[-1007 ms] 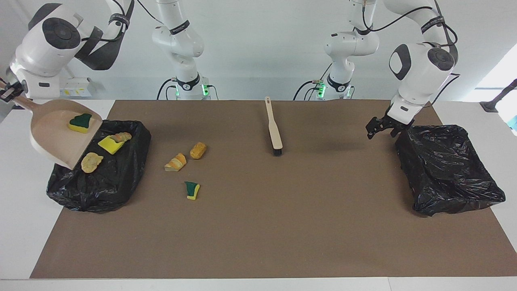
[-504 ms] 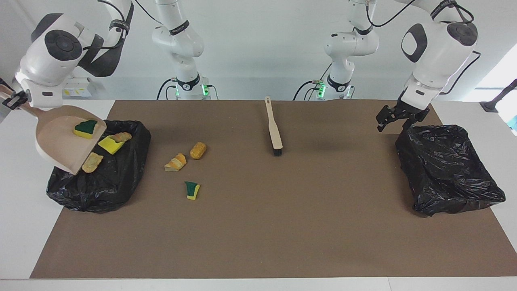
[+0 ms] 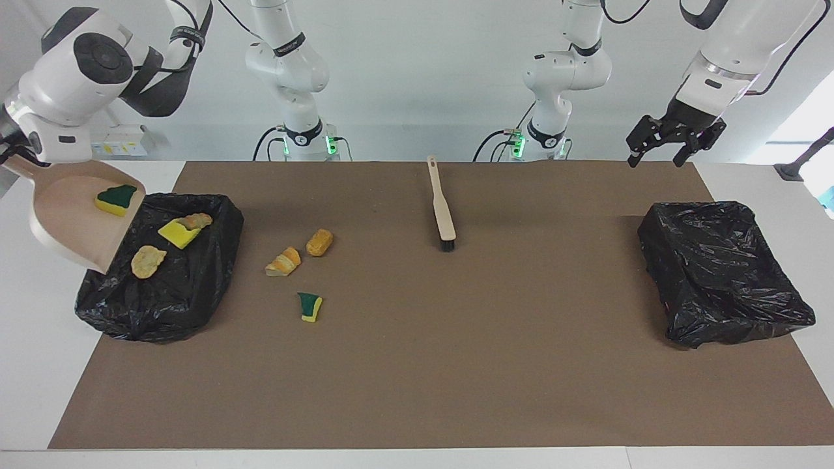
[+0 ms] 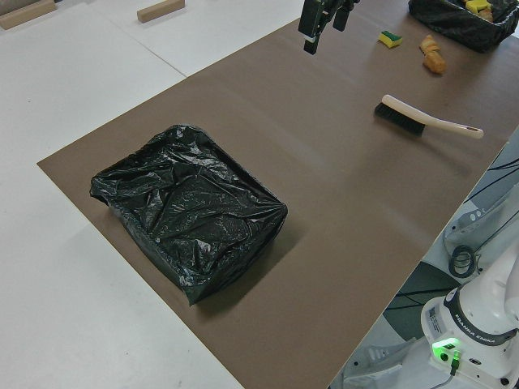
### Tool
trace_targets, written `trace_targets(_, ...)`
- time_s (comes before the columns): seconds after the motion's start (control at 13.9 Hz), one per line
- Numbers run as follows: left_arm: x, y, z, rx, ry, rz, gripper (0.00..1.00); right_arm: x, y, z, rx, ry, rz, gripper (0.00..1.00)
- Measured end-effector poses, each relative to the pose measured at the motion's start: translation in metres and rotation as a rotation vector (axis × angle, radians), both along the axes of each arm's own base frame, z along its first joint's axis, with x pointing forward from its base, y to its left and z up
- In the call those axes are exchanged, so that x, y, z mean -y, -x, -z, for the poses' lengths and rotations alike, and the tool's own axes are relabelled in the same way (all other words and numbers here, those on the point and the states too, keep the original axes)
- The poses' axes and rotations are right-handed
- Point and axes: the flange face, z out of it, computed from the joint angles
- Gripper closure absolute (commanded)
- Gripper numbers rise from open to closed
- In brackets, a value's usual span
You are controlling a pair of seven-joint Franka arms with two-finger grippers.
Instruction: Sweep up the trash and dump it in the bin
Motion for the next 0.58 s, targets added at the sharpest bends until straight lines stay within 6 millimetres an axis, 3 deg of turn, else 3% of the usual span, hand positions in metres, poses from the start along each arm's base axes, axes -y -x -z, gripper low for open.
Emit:
trace_targets(0.22, 0.001, 0.002, -0.001, -0.016, -0.008, 0.004, 0.00, -0.010, -0.008, 0.032, -0.025, 0.001, 0.005, 1.00)
trace_targets(0.29, 0.001, 0.003, -0.003, -0.015, -0.025, 0.007, 0.00, -0.012, -0.010, 0.025, -0.037, 0.022, -0.003, 1.00)
trace_targets(0.58, 0.003, 0.004, -0.016, 0.007, -0.044, 0.013, 0.00, -0.010, -0.006, -0.031, -0.036, 0.065, -0.039, 1.00)
